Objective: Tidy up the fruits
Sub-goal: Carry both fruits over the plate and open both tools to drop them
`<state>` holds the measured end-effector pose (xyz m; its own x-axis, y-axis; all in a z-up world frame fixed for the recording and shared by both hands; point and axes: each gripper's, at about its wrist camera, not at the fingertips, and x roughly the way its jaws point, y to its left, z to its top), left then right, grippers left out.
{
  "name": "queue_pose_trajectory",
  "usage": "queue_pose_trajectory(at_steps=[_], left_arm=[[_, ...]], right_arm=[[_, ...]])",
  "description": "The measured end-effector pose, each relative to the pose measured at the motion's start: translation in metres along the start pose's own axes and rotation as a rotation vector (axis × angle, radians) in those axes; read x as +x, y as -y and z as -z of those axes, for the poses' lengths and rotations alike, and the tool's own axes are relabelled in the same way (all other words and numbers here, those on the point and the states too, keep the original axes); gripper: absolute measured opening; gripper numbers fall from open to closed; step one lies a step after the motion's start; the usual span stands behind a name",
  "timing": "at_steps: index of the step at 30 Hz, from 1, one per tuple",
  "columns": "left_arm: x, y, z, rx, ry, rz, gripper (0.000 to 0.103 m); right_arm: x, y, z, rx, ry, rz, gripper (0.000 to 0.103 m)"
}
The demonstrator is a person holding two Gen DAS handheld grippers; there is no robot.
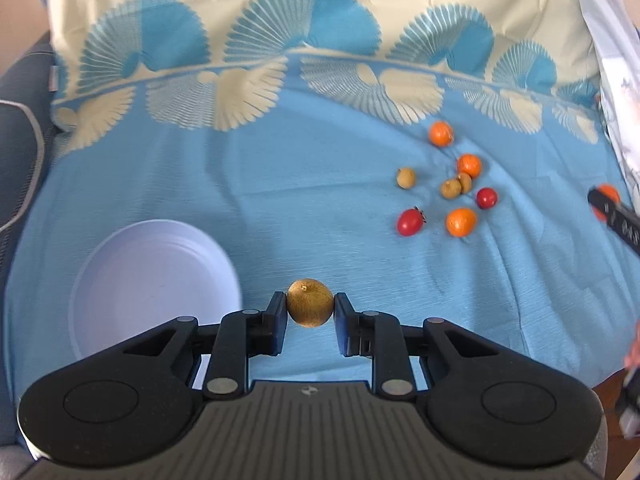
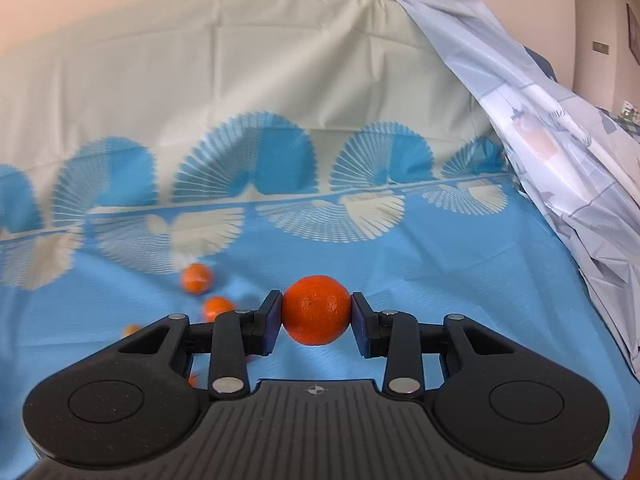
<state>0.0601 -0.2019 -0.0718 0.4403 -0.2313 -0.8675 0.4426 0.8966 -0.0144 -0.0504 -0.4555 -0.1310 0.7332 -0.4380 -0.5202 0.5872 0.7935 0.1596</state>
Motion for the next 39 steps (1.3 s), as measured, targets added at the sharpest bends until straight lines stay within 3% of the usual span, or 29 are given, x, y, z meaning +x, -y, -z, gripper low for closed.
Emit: queue_pose_trajectory(at_steps=[5, 9, 13, 20, 26, 39], left_arm=[[-0.05, -0.044, 0.025, -0.07, 0.033, -0.034, 0.027], [-0.081, -0.08, 0.053, -0.125, 0.044, -0.061, 0.027], [-0.107, -0.118, 0.085, -0.186, 0.051, -0.083, 0.027], [-0.139, -0.162, 0.127, -0.261, 0.073, -0.104, 0.027], [-0.151, -0.181, 0.146, -0.304, 0.086, -0.101, 0.027], [-0.156, -0.187, 0.151, -0.331, 0.107, -0.081, 0.027]], right_arm=[[-0.076, -0.042, 0.015, -0.014, -0.023, -0.14, 0.038], [-0.12, -0.087, 0.029, -0.013, -0.092, -0.298, 0.038], [-0.16, -0.135, 0.043, -0.075, -0.107, -0.418, 0.038], [-0.218, -0.188, 0.061, -0.141, -0.134, -0.553, 0.038], [-0.248, -0.211, 0.074, -0.206, -0.149, -0.597, 0.038], [-0.26, -0.218, 0.077, -0.247, -0.147, -0.593, 0.038]])
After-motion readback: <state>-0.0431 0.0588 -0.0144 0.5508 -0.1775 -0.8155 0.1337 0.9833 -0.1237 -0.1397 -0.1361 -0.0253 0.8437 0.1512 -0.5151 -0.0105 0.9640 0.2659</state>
